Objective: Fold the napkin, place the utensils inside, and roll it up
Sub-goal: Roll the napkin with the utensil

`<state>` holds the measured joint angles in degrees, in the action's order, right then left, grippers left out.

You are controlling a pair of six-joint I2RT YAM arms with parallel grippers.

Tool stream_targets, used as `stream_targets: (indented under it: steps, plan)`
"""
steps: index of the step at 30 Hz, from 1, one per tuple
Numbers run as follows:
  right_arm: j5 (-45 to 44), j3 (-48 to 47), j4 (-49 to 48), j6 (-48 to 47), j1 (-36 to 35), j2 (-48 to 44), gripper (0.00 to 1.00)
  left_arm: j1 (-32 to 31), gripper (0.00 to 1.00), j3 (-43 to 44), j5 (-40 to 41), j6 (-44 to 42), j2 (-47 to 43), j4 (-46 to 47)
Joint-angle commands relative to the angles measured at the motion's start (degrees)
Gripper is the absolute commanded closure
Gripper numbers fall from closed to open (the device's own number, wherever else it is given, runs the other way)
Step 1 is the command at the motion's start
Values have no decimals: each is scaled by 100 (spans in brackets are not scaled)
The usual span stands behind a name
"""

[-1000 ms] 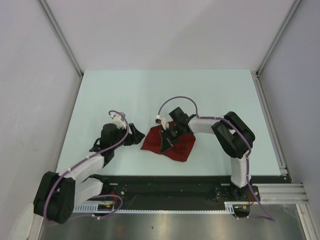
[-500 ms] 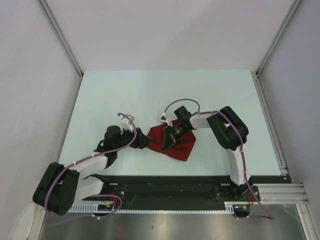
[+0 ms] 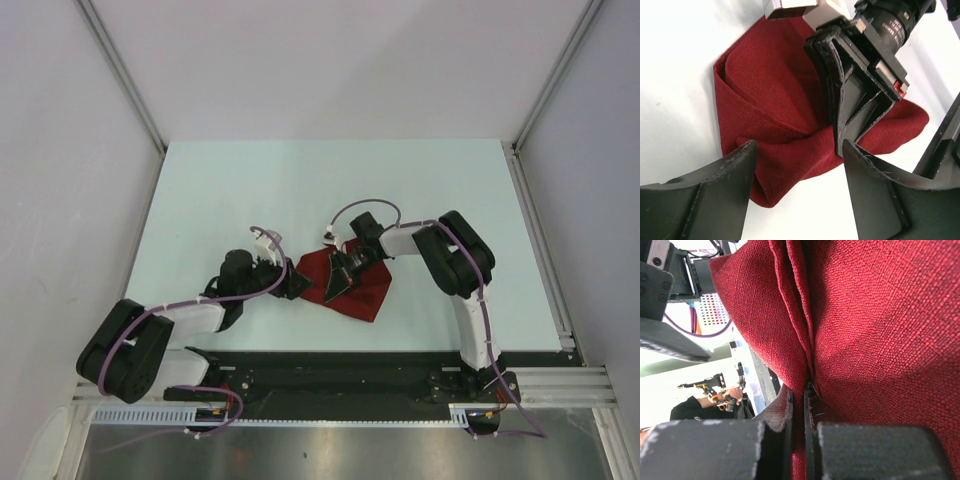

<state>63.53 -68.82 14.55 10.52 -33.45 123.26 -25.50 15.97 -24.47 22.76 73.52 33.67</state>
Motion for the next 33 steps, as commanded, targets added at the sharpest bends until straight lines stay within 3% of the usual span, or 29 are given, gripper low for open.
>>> stream_targets:
  steps: [1, 11, 19, 24, 29, 32, 33]
  plan:
    - [-306, -53, 136, -15, 146, 145, 100, -78, 28, 74, -84, -220, 14, 219]
    - [-306, -62, 84, 81, 225, 251, 100, -96, 44, 143, -32, -237, 137, -9]
    - [-332, -62, 83, 116, 243, 233, 100, -105, 43, 126, -14, -246, 93, -150]
    - [-385, -53, 83, 117, 251, 198, 100, -113, 62, 249, 223, -272, 242, -439]
    - [-499, -79, 145, 125, 243, 32, 99, -113, 92, 486, 390, -343, 461, -729]
    - [-613, -79, 215, 125, 234, -188, 86, -113, 96, 697, 539, -360, 619, -1001]
    - [-709, -79, 276, 108, 225, -258, 77, -113, 98, 837, 583, -378, 664, -1099]
